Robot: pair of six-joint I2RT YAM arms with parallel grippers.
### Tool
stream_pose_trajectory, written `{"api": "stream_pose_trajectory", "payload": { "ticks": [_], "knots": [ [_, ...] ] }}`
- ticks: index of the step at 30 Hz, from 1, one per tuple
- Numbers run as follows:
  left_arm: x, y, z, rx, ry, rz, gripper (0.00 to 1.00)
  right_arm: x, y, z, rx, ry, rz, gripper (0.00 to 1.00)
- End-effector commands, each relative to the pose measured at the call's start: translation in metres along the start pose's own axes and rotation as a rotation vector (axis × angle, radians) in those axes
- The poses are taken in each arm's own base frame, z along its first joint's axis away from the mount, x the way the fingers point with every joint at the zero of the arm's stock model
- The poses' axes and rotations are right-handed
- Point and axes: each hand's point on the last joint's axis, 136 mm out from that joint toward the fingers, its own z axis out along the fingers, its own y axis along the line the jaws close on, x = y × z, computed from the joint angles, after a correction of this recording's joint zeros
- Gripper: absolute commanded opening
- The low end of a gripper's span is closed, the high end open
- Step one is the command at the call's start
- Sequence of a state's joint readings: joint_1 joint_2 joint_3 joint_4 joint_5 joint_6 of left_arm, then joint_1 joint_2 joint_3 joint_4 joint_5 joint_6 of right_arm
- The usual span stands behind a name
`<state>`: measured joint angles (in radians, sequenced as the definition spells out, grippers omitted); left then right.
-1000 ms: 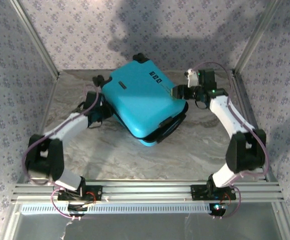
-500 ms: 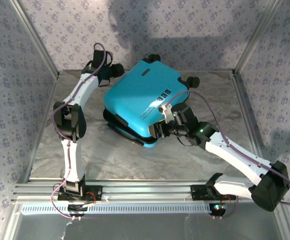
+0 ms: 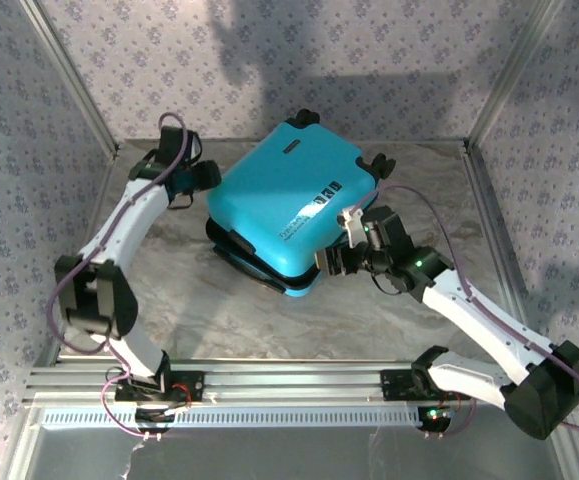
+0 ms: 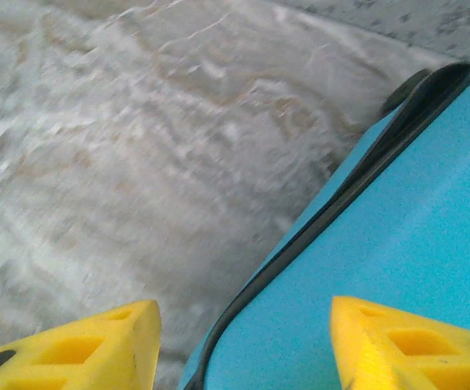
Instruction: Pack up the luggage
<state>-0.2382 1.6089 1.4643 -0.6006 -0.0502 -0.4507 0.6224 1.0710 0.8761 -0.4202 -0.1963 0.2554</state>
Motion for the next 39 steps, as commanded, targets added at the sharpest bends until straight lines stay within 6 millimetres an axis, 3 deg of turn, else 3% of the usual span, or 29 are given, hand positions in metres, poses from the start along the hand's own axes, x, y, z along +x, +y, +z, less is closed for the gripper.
{"api": "stream_pose_trajectory", "payload": {
  "ticks": [1,4,7,11,14,17,20,24,28,32,36,39],
  "knots": [
    [0.004,0.018,-0.029,-0.046,-0.089,-0.057,0.58,0.025,0.006,0.013,-0.048,0.071,-0.032,0.68],
    [0.028,0.027,-0.039,-0.043,-0.079,-0.087,0.58,0.029,0.017,0.027,-0.104,0.056,-0.027,0.68],
    [0.049,0.034,-0.044,-0.044,-0.058,-0.098,0.59,0.019,0.038,0.044,-0.171,0.004,-0.040,0.68],
    [0.074,0.041,-0.047,-0.052,-0.019,-0.114,0.58,-0.014,0.075,0.069,-0.267,-0.080,-0.069,0.66],
    [0.092,0.034,-0.055,-0.027,-0.009,-0.112,0.58,-0.041,0.105,0.083,-0.325,-0.145,-0.111,0.66],
    [0.112,0.025,-0.066,-0.017,-0.012,-0.085,0.58,-0.066,0.132,0.088,-0.423,-0.188,-0.136,0.64],
    [0.129,0.019,-0.083,-0.011,-0.038,-0.056,0.58,-0.082,0.139,0.071,-0.428,-0.222,-0.175,0.63],
    [0.150,0.017,-0.105,0.024,-0.069,-0.049,0.58,-0.084,0.097,0.031,-0.235,-0.265,-0.196,0.67],
    [0.169,0.011,-0.112,0.098,-0.077,-0.073,0.58,-0.087,0.031,-0.008,0.004,-0.292,-0.169,0.73],
    [0.182,0.002,-0.107,0.139,-0.083,-0.091,0.59,-0.105,-0.038,-0.040,0.165,-0.340,-0.076,0.82],
    [0.185,-0.002,-0.098,0.119,-0.077,-0.083,0.60,-0.123,-0.082,-0.041,0.191,-0.316,0.001,0.88],
    [0.172,0.003,-0.098,0.046,-0.111,-0.054,0.66,-0.152,-0.094,-0.029,0.156,-0.286,-0.036,0.91]
  ]
}}
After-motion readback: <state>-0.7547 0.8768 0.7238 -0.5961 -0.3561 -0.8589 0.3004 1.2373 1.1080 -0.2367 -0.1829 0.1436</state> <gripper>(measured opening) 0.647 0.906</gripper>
